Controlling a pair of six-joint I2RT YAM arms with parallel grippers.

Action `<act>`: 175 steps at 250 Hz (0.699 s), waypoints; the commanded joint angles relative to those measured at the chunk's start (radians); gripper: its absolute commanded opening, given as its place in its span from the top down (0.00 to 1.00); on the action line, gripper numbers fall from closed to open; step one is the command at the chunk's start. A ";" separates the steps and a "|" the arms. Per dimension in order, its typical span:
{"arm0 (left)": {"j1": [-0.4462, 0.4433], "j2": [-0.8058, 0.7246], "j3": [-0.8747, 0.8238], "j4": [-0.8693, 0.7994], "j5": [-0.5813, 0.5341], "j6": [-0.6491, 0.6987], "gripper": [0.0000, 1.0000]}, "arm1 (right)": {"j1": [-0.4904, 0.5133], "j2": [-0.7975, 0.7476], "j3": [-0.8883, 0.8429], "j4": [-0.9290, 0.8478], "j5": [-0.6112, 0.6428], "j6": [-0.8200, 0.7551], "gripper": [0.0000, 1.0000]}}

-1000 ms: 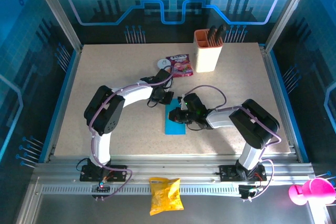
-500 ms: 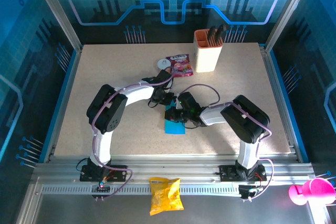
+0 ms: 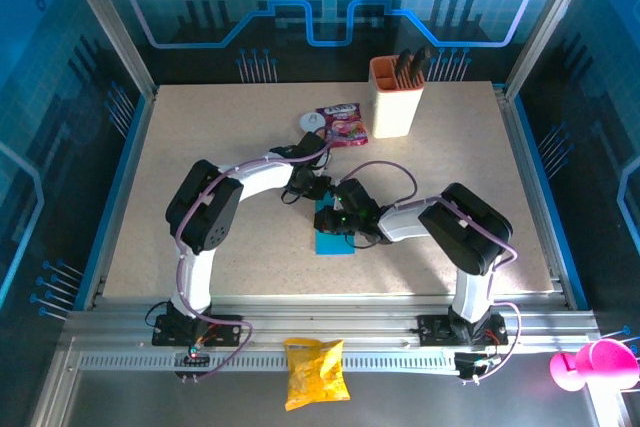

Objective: Fold a paper plane with a square sheet of paper (pick it up from the middle)
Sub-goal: First fold in half a square sheet of paper at the center of the table.

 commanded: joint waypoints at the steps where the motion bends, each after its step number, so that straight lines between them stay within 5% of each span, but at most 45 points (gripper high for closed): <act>1: -0.009 0.069 -0.001 -0.035 0.003 -0.001 1.00 | 0.089 -0.024 -0.043 -0.080 -0.030 -0.033 1.00; 175: -0.009 0.074 0.017 -0.043 0.007 0.001 1.00 | 0.276 -0.249 -0.330 -0.013 0.042 0.107 1.00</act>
